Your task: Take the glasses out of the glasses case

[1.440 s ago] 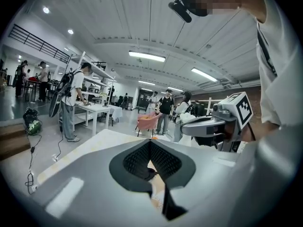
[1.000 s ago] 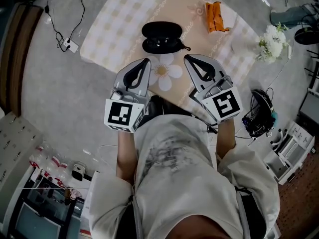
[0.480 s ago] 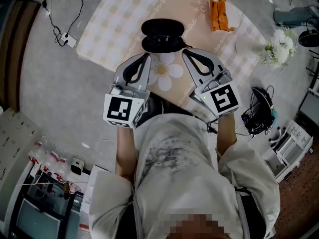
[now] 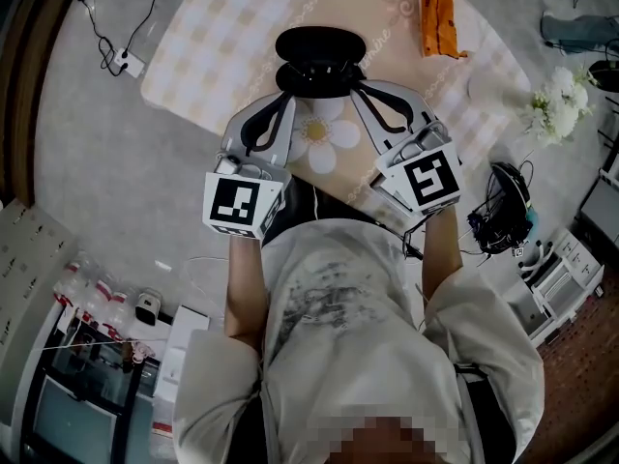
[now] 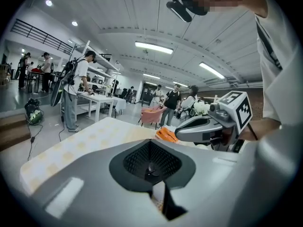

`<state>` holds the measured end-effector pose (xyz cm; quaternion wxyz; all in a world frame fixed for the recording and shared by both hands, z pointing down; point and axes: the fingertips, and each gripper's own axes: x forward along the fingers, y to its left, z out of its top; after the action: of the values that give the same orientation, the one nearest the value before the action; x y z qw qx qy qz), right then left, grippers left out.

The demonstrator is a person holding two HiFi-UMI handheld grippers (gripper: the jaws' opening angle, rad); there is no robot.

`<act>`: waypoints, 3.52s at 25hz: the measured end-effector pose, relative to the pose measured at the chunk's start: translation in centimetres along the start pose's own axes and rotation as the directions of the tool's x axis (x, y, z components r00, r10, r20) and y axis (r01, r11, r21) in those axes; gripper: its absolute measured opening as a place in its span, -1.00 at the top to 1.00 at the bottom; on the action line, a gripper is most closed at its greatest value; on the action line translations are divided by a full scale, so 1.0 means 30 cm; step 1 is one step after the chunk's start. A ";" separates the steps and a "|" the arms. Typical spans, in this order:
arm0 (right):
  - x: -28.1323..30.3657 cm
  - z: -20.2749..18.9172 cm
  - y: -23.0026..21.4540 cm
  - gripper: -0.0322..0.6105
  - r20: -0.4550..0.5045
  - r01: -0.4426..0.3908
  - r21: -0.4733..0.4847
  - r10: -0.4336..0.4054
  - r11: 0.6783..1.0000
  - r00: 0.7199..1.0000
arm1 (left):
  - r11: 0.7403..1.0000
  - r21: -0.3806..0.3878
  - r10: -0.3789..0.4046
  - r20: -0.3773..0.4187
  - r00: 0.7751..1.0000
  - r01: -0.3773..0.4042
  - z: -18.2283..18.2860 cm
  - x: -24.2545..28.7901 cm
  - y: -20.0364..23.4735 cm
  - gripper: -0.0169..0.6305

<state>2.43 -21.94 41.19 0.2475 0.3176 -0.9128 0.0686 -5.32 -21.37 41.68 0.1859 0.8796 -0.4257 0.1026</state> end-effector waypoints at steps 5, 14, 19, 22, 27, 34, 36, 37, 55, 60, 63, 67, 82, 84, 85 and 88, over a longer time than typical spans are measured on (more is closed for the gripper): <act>0.051 -0.041 -0.002 0.84 -0.037 -0.020 -0.026 0.019 0.999 0.999 | 1.000 -0.007 0.007 -0.021 1.000 -0.007 -0.037 0.026 0.018 0.92; 0.143 -0.127 0.000 0.84 -0.108 -0.061 -0.070 0.054 0.996 0.993 | 1.000 -0.019 0.011 -0.048 0.999 -0.012 -0.091 0.066 0.039 0.92; 0.182 -0.158 0.010 0.84 -0.138 -0.085 -0.094 0.072 0.992 0.988 | 1.000 -0.026 0.017 -0.057 0.998 -0.018 -0.115 0.078 0.054 0.92; 0.201 -0.178 0.013 0.84 -0.157 -0.095 -0.113 0.077 0.989 0.985 | 0.999 -0.028 0.018 -0.060 0.998 -0.019 -0.126 0.085 0.061 0.92; 0.221 -0.215 0.013 0.82 -0.205 -0.112 -0.156 0.079 0.981 0.976 | 0.999 -0.047 0.024 -0.076 0.997 -0.028 -0.153 0.096 0.066 0.92; 0.251 -0.264 0.023 0.78 -0.257 -0.138 -0.197 0.085 0.971 0.963 | 0.999 -0.048 0.013 -0.086 0.996 -0.017 -0.180 0.110 0.057 0.92; 0.262 -0.278 0.031 0.76 -0.276 -0.150 -0.221 0.086 0.964 0.957 | 0.998 -0.055 0.015 -0.089 0.996 -0.020 -0.187 0.111 0.057 0.92; 0.268 -0.284 0.036 0.75 -0.284 -0.156 -0.233 0.086 0.960 0.955 | 0.998 -0.056 0.016 -0.090 0.996 -0.021 -0.189 0.112 0.057 0.92; 0.333 -0.356 0.083 0.66 -0.353 -0.215 -0.303 0.100 0.928 0.930 | 0.998 -0.059 0.021 -0.095 0.995 -0.027 -0.212 0.114 0.071 0.92; 0.352 -0.375 0.091 0.66 -0.374 -0.225 -0.340 0.089 0.913 0.923 | 0.997 -0.067 0.024 -0.095 0.995 -0.030 -0.219 0.108 0.070 0.92; 0.359 -0.378 0.093 0.66 -0.375 -0.226 -0.354 0.083 0.908 0.923 | 0.997 -0.069 0.026 -0.097 0.995 -0.033 -0.222 0.105 0.070 0.92; 0.369 -0.381 0.093 0.67 -0.375 -0.222 -0.387 0.067 0.895 0.924 | 0.997 -0.070 0.029 -0.096 0.995 -0.036 -0.223 0.100 0.071 0.92; 0.376 -0.391 0.110 0.84 -0.392 -0.236 -0.430 0.055 0.871 0.918 | 0.997 -0.069 0.030 -0.093 0.995 -0.036 -0.226 0.084 0.064 0.92; 0.376 -0.391 0.110 0.84 -0.392 -0.233 -0.430 0.052 0.872 0.919 | 0.997 -0.066 0.029 -0.091 0.995 -0.035 -0.225 0.084 0.063 0.92; 0.375 -0.391 0.110 0.84 -0.393 -0.232 -0.432 0.050 0.872 0.918 | 0.997 -0.069 0.030 -0.091 0.995 -0.037 -0.225 0.084 0.064 0.92; 0.375 -0.389 0.105 0.84 -0.394 -0.228 -0.434 0.044 0.871 0.918 | 0.997 -0.069 0.030 -0.089 0.996 -0.036 -0.223 0.085 0.062 0.92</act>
<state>-2.33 -22.29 57.00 0.4800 0.1627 -0.8584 -0.0791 -5.37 -21.46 49.07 0.2338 0.8600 -0.4349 0.1292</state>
